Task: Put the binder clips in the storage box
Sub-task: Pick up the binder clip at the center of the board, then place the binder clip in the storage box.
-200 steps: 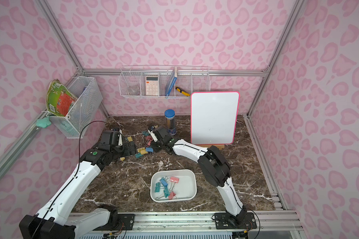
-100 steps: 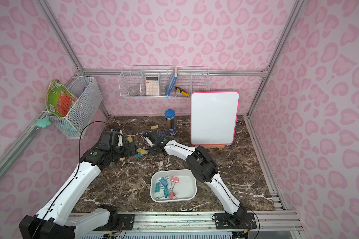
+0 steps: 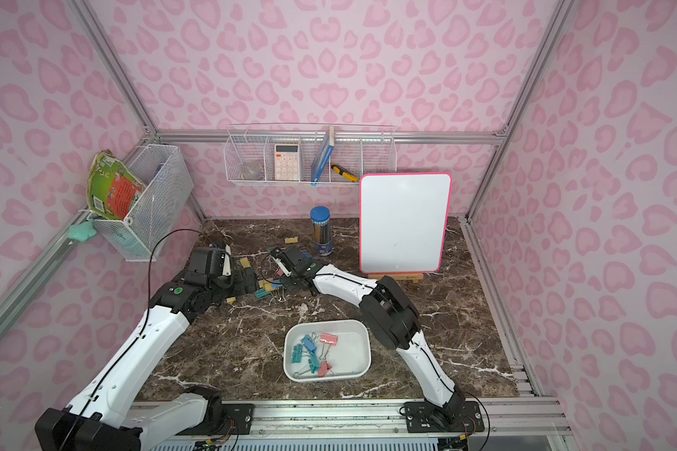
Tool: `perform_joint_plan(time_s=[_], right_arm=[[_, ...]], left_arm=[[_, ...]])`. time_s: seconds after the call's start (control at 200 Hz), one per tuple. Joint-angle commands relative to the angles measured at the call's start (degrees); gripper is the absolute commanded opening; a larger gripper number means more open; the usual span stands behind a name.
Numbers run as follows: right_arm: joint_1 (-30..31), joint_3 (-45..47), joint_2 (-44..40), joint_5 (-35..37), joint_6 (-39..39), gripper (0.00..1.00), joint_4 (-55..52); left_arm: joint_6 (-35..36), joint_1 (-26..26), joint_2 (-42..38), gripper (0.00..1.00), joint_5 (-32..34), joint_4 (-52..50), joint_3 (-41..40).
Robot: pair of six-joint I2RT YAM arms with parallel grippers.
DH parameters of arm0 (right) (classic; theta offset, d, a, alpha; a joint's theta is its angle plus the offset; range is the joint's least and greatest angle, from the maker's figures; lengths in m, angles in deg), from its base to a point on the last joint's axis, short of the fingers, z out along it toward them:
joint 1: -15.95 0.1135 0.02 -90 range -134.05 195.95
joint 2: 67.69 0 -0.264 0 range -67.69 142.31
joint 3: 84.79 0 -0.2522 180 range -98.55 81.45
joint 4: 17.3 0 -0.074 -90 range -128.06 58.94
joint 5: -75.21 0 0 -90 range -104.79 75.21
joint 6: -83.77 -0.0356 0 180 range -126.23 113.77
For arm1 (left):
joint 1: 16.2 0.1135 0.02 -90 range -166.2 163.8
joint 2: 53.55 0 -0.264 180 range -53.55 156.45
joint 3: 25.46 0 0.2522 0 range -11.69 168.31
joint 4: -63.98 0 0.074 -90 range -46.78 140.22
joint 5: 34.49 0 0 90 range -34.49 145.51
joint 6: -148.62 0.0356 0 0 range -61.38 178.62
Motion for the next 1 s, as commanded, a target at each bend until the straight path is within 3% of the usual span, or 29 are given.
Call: perform_joint_plan(time_s=[0.0, 0.26, 0.435, 0.665, 0.815, 0.995], right_arm=[[-0.1, 5.1, -5.3, -0.8, -3.0, 0.01, 4.4], [-0.2, 26.6, -24.5, -8.2, -12.5, 0.00, 13.5], [0.4, 41.3, -37.7, -15.3, -22.9, 0.00, 18.2], [3.8, 56.9, -50.6, -14.4, -32.1, 0.00, 18.7], [5.6, 60.7, -51.1, -12.5, -32.5, 0.00, 13.6], [8.0, 59.9, -44.3, -11.8, -31.6, 0.00, 12.5]], left_arm=[[1.0, 0.0, -0.3, 0.99, -2.1, 1.2, 0.0], [3.9, 0.1, 0.2, 0.99, -15.5, 3.5, -0.3], [3.9, 0.1, 0.3, 0.99, -17.0, 3.9, -0.5], [4.0, 0.1, 1.0, 0.99, -18.1, 4.0, -0.4], [3.8, 0.1, 1.5, 0.99, -18.8, 4.0, -0.4], [3.8, 0.1, 1.8, 0.99, -18.8, 4.0, -0.3]])
